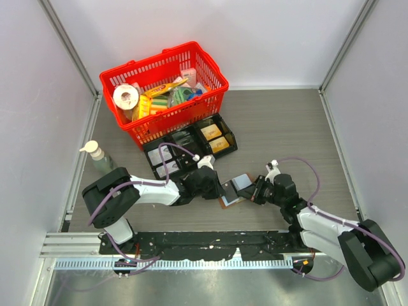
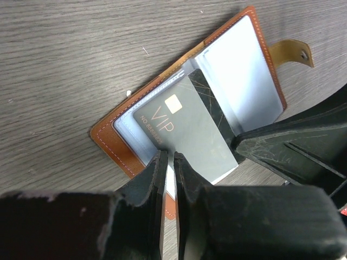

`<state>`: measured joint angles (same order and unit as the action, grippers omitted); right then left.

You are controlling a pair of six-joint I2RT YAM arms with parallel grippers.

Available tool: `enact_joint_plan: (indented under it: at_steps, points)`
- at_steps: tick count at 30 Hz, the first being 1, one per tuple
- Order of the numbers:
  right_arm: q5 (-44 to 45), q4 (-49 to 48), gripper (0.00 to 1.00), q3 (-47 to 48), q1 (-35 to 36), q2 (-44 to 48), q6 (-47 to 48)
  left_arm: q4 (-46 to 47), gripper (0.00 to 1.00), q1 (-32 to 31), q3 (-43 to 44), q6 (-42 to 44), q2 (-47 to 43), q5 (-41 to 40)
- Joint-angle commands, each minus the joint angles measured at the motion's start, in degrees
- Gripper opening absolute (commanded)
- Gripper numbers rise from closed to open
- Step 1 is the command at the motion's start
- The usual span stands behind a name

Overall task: Take the credit cards out of the card holder
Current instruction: Remove the credit card from the card holder.

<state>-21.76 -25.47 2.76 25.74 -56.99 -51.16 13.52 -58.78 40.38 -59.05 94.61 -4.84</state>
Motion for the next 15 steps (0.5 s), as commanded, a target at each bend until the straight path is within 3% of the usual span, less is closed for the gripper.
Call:
enact_joint_plan:
  at_steps: [1,6,10,15]
  points:
    - [1.89,2.61,0.01,-0.39,-0.69,4.60,1.23,-2.44,0.14,0.07,-1.18,0.07,0.40,0.45]
    - [5.32,8.94,0.01,0.31,-1.39,9.52,2.81,-2.44,0.13,-0.01,-1.01,0.16,0.49,0.53]
    - [5.41,8.60,0.01,0.31,-1.57,8.75,3.17,-2.36,0.13,-0.10,-0.66,0.25,1.02,0.97]
    - [1.38,4.48,0.15,1.19,-1.39,1.46,3.61,-2.53,0.12,-0.10,-0.30,0.25,1.28,1.15]
